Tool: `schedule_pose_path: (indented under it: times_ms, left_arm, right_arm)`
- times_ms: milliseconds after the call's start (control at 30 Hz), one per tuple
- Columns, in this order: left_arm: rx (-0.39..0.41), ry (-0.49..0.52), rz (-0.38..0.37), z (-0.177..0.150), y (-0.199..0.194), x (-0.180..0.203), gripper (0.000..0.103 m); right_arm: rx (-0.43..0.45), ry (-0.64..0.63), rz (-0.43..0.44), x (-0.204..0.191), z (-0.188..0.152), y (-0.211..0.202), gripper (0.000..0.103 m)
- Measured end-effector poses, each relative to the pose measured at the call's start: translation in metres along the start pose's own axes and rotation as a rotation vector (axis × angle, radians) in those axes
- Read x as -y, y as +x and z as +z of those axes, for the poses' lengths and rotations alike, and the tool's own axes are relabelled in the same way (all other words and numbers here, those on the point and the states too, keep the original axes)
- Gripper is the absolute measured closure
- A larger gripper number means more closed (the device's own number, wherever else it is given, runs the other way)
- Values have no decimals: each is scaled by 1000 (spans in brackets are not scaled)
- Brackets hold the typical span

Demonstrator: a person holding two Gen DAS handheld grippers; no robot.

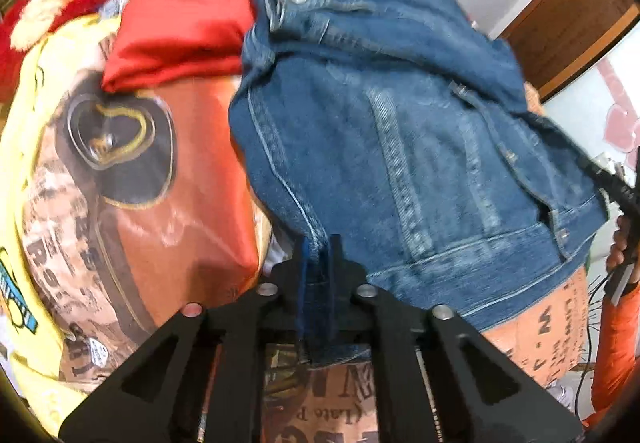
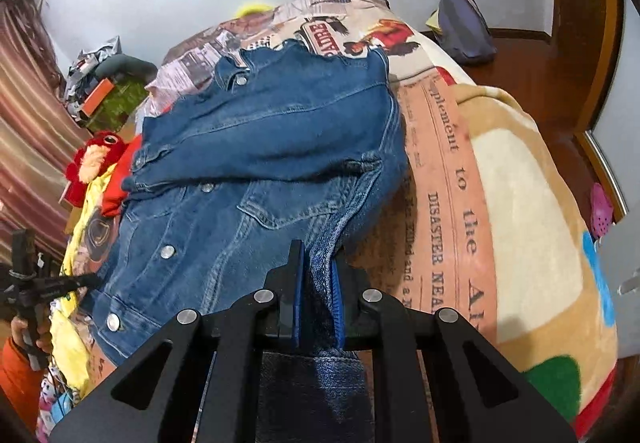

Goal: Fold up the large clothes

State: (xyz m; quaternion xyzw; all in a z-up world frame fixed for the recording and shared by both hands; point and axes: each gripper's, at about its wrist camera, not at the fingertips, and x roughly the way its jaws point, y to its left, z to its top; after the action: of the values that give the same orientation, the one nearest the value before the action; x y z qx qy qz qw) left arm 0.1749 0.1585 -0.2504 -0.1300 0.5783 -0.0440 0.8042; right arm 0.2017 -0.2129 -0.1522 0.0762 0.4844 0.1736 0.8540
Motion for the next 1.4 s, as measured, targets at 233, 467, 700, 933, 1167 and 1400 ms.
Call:
schedule_pose_path:
  times_ms: [233, 467, 700, 933, 1167, 1400]
  left_arm:
    - [-67, -120, -110, -8, 26, -17, 62]
    - [-3, -200, -247, 1, 1, -28, 87]
    - [219, -111, -206, 49, -71, 1, 89]
    - [427, -33, -77, 126, -115, 23, 89]
    - [498, -84, -20, 223, -88, 14, 89]
    - [391, -126, 110, 288, 1, -9, 89]
  right_arm:
    - [-27, -9, -12, 0, -7, 5, 92]
    - [-9, -15, 2, 2, 4, -4, 92]
    - [61, -22, 48, -11, 41, -7, 92]
    - [180, -14, 31, -19, 112, -6, 92]
    - [200, 66, 7, 2, 179, 33, 92]
    - [72, -39, -102, 8, 212, 107, 90]
